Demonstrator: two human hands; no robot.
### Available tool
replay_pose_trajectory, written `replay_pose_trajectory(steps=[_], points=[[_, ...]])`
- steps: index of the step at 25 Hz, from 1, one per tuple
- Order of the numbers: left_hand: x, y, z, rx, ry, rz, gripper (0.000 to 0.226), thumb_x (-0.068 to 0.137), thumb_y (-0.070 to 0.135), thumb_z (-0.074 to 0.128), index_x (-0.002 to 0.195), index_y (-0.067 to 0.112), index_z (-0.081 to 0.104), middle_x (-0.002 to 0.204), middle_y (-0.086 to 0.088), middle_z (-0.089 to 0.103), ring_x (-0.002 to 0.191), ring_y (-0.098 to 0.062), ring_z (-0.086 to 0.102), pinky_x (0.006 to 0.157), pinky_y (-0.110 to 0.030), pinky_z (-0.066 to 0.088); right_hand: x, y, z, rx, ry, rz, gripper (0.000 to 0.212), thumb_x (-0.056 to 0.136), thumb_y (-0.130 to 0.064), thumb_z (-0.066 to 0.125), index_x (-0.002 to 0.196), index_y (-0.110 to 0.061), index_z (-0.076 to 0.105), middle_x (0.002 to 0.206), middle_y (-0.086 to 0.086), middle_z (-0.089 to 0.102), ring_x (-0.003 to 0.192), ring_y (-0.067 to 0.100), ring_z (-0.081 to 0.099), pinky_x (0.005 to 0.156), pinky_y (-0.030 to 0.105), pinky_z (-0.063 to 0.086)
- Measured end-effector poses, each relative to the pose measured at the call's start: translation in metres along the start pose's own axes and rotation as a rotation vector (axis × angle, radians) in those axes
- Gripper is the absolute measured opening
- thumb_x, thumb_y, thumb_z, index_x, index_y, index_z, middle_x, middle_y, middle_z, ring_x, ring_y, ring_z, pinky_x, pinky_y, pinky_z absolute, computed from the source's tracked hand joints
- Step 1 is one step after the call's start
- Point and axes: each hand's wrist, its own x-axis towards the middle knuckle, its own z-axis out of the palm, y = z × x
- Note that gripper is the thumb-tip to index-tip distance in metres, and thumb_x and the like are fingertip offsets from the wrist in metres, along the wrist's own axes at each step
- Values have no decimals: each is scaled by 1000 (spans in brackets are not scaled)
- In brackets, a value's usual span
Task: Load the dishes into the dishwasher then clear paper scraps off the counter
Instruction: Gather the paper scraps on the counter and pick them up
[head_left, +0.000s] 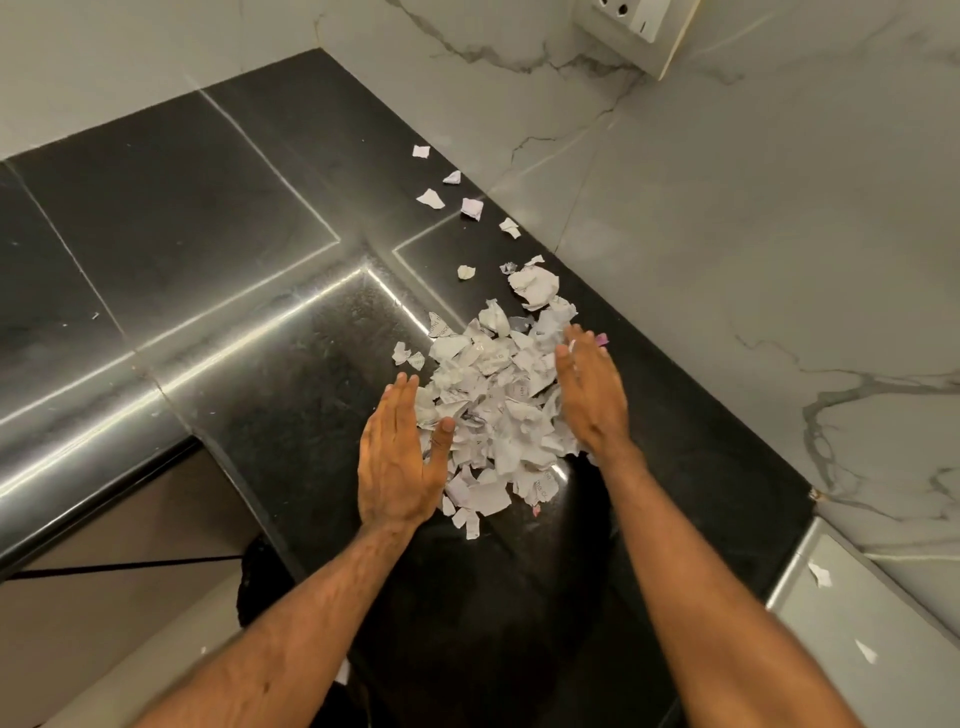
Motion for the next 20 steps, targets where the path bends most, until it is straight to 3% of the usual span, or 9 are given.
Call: replay_pose_trajectory(steps=[4,6,8,10,12,14,15,17,20], points=[[-2,-2,-1,-76,15,-10,73,102,71,21,164,31,15,171,11,12,157,-11,14,125,-40,13,-24,-9,11,178,-73,-76,62,108,-69,19,160,-40,36,169,-8,33,156,9,24,128,48,22],[-2,-1,-2,-171,38,-27,71,102,69,23,163,32,19,171,12,14,156,-8,16,126,-44,18,-18,-1,3,295,63,-28,64,107,-67,21,159,-34,42,166,-5,39,153,12,33,126,47,27],[3,-1,-4,-291,79,-50,69,103,67,25,161,31,24,170,12,16,155,-6,16,126,-50,23,-6,8,-8,269,155,52,78,104,-74,16,161,-26,40,167,-4,37,155,9,27,130,45,22],[14,0,-8,-338,105,-57,67,103,67,25,161,32,25,170,12,16,155,-5,14,126,-53,22,0,11,-12,201,80,96,89,98,-82,10,164,-27,31,171,-3,29,158,7,17,132,43,12],[32,0,-11,-317,113,-50,68,103,67,23,161,33,26,170,13,14,156,-5,11,127,-51,16,-5,6,-6,136,-64,40,80,100,-80,10,165,-36,24,173,-3,22,159,10,13,131,44,7],[53,1,-15,-328,108,-52,70,102,70,22,161,31,28,170,13,15,156,-5,11,126,-49,15,-17,-2,-1,225,-179,-47,65,104,-74,17,161,-45,32,168,-7,33,156,14,27,127,49,18],[64,1,-17,-333,100,-49,71,102,71,22,160,31,29,170,12,16,156,-6,12,126,-47,15,-22,-6,0,356,-185,-80,61,106,-71,23,155,-42,46,159,-7,50,149,16,44,125,51,30],[84,-3,-22,-311,75,-17,74,101,73,21,159,29,33,169,11,20,155,-7,16,124,-44,17,-23,-13,0,640,-68,-81,63,108,-64,32,128,-22,75,121,0,77,114,21,73,102,52,56],[108,-14,-23,-254,43,42,75,101,73,21,158,28,37,167,9,27,153,-8,20,125,-44,19,-3,-27,-8,749,181,-23,69,110,-56,35,90,-9,82,81,9,78,72,30,74,71,47,62]])
